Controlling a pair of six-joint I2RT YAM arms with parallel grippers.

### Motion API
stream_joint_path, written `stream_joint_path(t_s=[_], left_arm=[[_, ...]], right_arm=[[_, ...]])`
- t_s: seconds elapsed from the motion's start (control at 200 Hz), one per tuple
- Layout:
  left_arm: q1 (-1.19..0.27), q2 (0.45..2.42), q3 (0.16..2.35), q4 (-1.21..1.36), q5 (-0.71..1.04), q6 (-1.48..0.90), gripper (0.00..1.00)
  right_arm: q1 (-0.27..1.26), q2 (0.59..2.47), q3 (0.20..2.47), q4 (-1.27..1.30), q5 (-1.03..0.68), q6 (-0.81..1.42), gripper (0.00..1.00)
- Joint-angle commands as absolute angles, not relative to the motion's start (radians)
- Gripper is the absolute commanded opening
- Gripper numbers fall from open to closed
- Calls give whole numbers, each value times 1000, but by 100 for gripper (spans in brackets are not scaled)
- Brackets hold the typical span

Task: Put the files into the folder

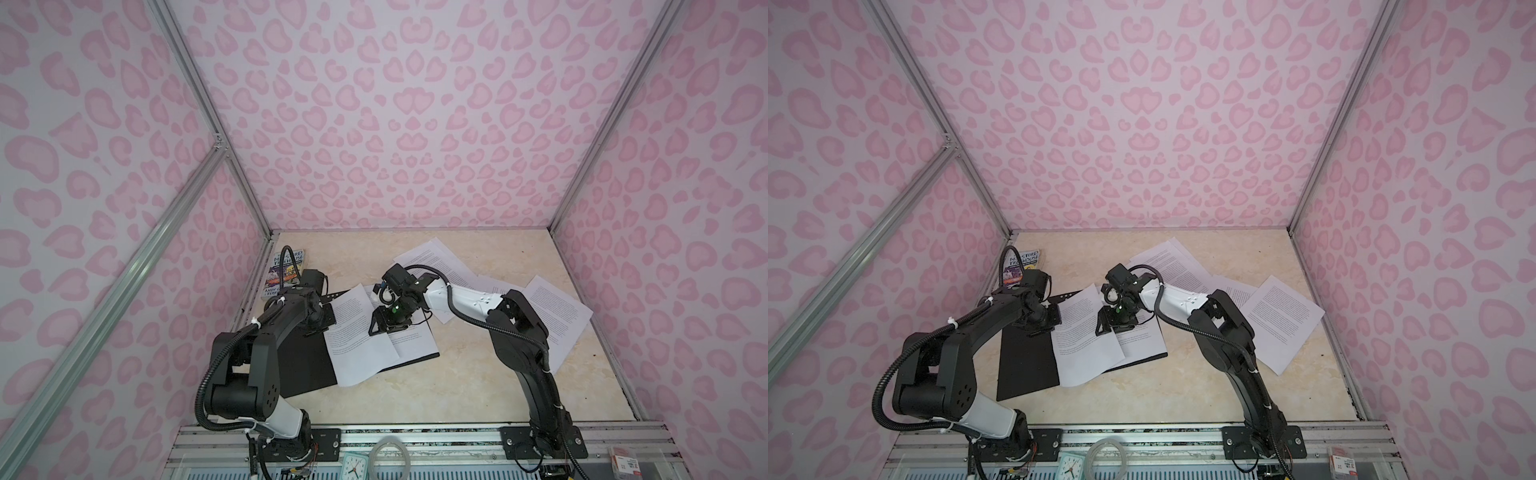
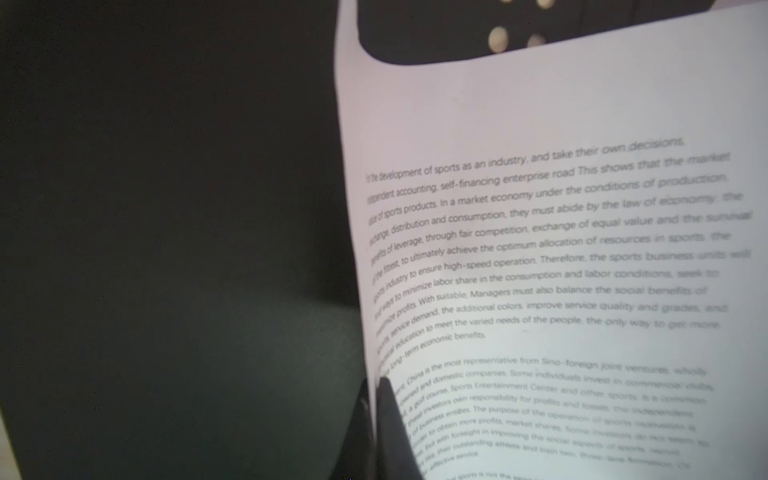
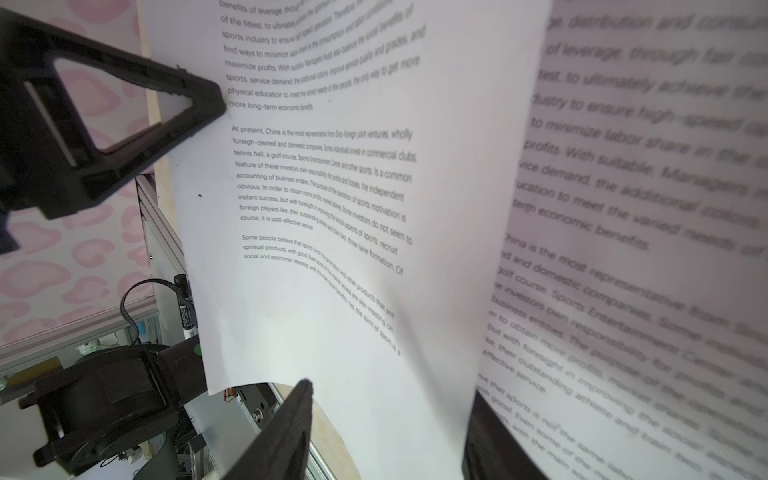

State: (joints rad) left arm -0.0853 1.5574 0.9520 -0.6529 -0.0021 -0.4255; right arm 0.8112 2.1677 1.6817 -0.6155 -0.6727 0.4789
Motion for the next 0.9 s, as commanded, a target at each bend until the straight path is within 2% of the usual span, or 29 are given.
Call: stream_joint_path(t_s=[0.0, 0.19, 0.26, 0.745, 0.81, 0.895], left_arm=[[-84, 1562, 957, -647, 18, -436, 3], [-84, 1554, 958, -639, 39, -454, 3], [-84, 1556, 956, -637, 42, -454, 3], [-83, 1562, 959, -630, 64, -463, 3], [-82, 1564, 960, -629, 68, -465, 3], [-82, 1567, 962, -629, 71, -468, 3]], right_arm=[[813, 2182, 1681, -586, -715, 494, 51], [805, 2191, 1671, -571, -729, 504, 45], [805, 2193, 1667, -566, -732, 511, 40], [796, 2207, 1639, -527, -720, 497, 36], [795, 2200, 1631, -513, -728, 501, 31], [795, 2197, 1626, -503, -741, 505, 17]])
